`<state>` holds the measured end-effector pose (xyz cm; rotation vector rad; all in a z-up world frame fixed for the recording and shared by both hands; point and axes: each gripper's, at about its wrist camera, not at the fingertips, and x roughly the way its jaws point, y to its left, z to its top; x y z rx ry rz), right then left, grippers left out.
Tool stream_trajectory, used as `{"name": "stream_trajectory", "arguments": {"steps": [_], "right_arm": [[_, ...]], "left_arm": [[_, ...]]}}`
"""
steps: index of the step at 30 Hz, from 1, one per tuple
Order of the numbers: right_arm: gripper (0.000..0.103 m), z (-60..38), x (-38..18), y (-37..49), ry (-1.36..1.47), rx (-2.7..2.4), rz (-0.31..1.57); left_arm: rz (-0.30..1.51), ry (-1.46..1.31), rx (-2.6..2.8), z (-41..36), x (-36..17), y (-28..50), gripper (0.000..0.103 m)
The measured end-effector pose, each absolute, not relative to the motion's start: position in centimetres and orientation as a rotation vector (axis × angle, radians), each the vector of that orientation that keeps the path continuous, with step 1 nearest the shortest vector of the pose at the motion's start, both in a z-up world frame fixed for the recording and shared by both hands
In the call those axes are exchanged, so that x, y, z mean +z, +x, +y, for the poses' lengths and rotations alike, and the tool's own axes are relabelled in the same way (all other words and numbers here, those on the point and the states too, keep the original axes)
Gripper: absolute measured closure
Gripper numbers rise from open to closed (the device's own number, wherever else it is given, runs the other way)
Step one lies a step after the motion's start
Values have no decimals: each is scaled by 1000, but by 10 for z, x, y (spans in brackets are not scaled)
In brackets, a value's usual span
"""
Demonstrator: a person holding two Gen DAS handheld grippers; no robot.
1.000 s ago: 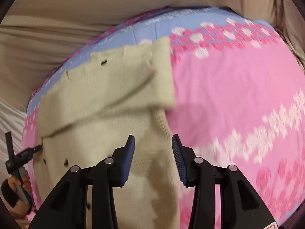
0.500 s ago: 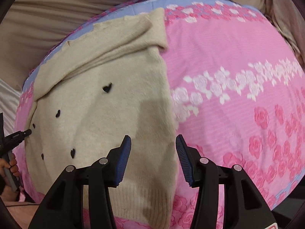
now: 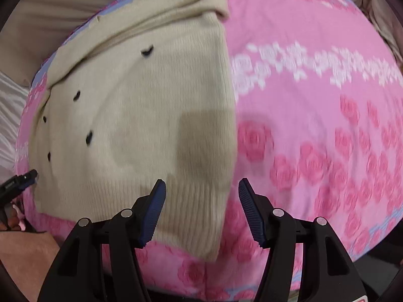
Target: Fold small clothes
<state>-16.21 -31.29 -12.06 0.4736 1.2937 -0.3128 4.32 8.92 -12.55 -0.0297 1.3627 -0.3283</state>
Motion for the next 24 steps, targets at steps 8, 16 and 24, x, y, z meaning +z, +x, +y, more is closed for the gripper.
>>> {"name": "stream_trajectory", "arguments": {"steps": [8,16,24], "right_arm": [[49,-298,-133,-180,526,-272,1297],[77,-305,-130,-178,531,-294,1294],[62,-327,-87,-133,504,-322,1146]], "left_arm": [[1353,-60,-322,103,-126,29,63],[1337,-124,-279,127,-117,26,76],[1132,-15,-529,9,-62,69,47]]}}
